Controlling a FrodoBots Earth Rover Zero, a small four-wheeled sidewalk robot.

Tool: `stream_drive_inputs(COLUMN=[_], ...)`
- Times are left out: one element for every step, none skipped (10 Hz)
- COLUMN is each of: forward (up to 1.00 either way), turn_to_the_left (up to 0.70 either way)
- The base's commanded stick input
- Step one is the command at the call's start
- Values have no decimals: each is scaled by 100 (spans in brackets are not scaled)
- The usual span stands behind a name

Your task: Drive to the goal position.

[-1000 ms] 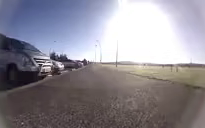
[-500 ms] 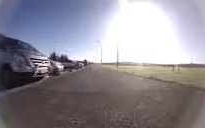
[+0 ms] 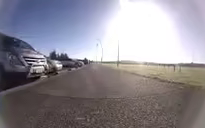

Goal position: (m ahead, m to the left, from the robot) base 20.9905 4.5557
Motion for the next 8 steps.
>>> stream_drive_inputs(forward=[70, 70, 70, 70, 70, 70, 70, 70], turn_to_the_left=[0, 0, 0, 0, 0, 0, 0, 0])
